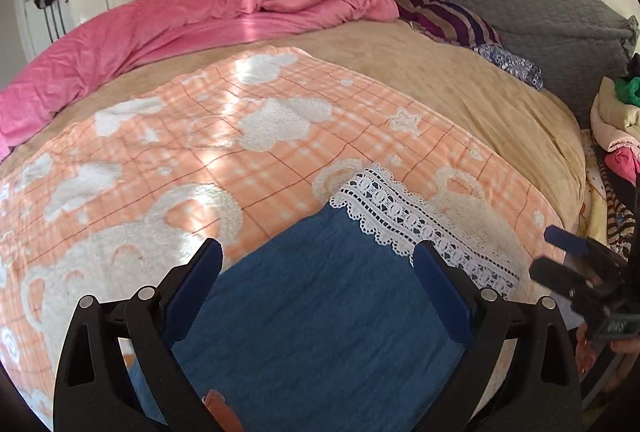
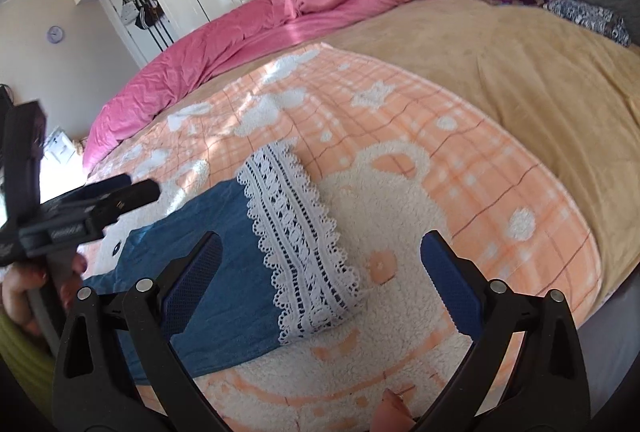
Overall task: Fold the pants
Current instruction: 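Position the right gripper at the lace trim edge of the denim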
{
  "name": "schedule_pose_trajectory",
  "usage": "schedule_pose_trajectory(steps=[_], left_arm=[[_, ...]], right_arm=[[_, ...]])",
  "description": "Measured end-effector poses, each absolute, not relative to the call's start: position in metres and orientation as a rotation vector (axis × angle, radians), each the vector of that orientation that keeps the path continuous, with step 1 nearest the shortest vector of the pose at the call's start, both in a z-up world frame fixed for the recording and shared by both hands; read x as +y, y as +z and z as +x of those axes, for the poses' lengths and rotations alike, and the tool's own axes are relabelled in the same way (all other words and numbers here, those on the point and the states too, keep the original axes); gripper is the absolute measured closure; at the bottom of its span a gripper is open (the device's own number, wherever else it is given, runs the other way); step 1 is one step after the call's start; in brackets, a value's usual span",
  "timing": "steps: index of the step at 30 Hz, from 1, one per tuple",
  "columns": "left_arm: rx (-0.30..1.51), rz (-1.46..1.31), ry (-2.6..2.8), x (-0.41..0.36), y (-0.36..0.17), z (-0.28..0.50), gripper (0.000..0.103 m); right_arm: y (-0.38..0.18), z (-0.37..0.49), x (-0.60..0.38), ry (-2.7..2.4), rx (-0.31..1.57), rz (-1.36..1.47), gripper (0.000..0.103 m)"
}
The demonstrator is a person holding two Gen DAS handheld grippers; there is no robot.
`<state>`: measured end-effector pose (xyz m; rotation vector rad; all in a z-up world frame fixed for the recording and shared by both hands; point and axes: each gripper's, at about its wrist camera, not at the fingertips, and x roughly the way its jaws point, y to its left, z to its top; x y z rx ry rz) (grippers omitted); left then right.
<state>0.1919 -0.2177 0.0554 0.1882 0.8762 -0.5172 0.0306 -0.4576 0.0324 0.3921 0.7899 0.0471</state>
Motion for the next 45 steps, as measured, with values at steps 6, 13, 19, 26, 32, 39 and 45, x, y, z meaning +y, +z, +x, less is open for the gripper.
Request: schedule_pose_trajectory(steps=[6,13,19,26,32,39,45], left_arm=[[0.912,0.234,-0.501,-0.236,0.036,0.223,0.007],[0.917,0.249,-0.531,-0.246,0.024,0.233,0.007],[0.921,0.23,-0.559,-0.25,0.017,0.234,0.007],[0.921,0.242,-0.578,-0.256,0.008,0.24,0.007],[0.933,0.238,-0.581,-0.256,0.001,0.25,0.007],[0.95,0.193,-0.623,-0.259,0.0,0.268,0.007],[0.983,0.175,-0.692,-0.267,-0.01,0.28,0.007]], right_arm=[[0.027,0.034,-0.454,0.048,0.821,0.396,0.009],[0.019,0.039,-0.445,0.048,0.867,0.351,0.009],[0.014,0.044,-0.439,0.052,0.894,0.332,0.009],[0.006,0.05,-0.433,0.053,0.935,0.309,0.009],[0.0,0.051,-0.431,0.067,0.959,0.32,0.009],[-0.004,0.054,-0.428,0.095,0.98,0.342,0.009],[-0.006,0.057,-0.429,0.106,0.989,0.355,0.011]])
